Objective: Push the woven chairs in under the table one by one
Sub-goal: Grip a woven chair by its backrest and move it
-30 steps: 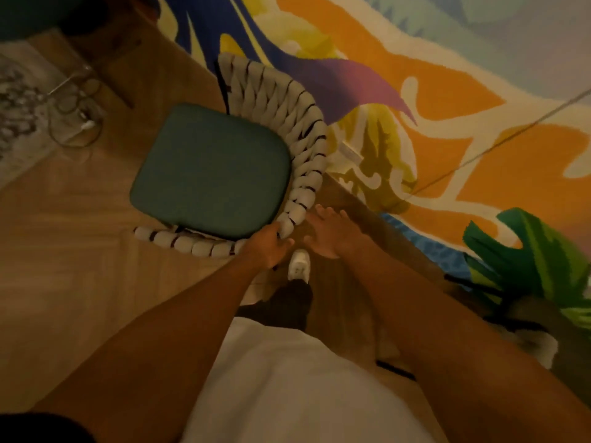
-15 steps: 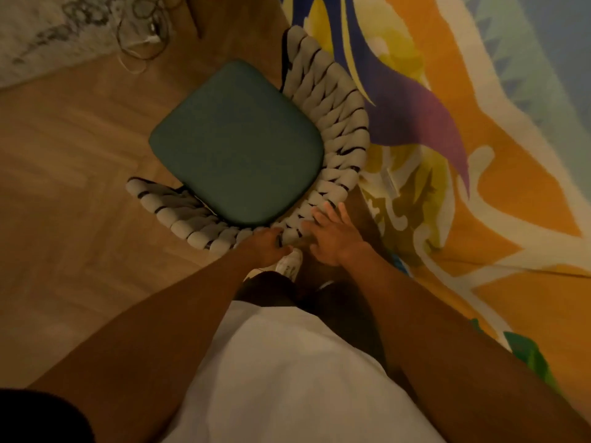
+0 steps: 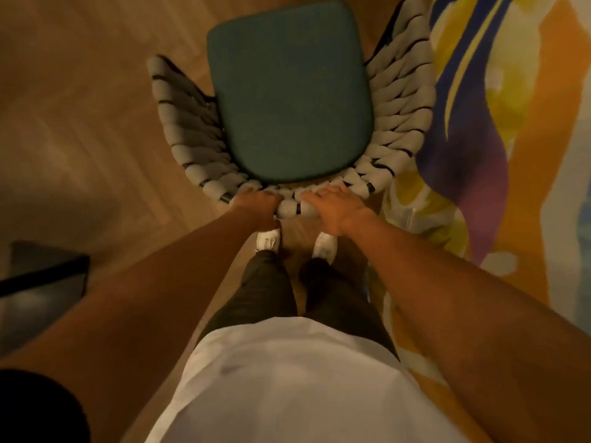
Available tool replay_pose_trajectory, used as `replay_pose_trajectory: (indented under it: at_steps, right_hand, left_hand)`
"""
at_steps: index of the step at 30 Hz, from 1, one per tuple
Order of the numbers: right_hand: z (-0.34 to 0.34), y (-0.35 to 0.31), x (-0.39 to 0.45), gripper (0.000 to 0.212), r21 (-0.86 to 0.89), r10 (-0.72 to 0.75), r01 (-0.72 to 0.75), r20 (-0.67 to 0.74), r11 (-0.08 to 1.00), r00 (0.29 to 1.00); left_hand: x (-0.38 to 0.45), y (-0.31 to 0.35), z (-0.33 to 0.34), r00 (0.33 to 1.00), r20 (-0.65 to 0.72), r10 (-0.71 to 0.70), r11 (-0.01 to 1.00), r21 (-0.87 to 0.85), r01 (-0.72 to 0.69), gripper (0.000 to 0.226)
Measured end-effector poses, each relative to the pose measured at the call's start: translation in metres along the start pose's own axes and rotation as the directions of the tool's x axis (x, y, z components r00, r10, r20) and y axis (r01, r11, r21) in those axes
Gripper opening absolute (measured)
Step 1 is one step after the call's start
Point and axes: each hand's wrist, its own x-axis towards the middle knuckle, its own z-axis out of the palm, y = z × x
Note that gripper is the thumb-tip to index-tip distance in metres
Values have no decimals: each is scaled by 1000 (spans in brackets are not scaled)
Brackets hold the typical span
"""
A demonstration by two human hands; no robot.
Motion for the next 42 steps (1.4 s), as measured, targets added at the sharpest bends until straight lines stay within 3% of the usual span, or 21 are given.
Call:
replay_pose_trajectory:
  at_steps: [3, 6, 14, 23, 42]
  right_hand:
    - [-6, 6, 13, 64, -45, -26, 28, 47, 999, 999]
    - [-7, 8, 24, 62, -87, -33, 37, 49, 996, 998]
    - [1, -1, 19, 62, -62, -13, 17, 55, 998, 998]
    - [46, -49, -4, 60, -158, -35, 50, 94, 986, 995]
    - [120, -181, -11, 67, -393, -239, 356, 316, 848, 918]
  left_hand:
    - [4, 8, 1, 994, 30, -101, 995, -2, 101, 50]
    - [8, 16, 7, 981, 0, -194, 981, 6, 194, 62]
    - [-5, 29, 15, 972, -63, -225, 974, 15, 226, 68]
    - [-62, 43, 72, 967, -19, -253, 966, -58, 252, 68]
    - [-184, 41, 226, 868, 65, -493, 791, -381, 478, 58]
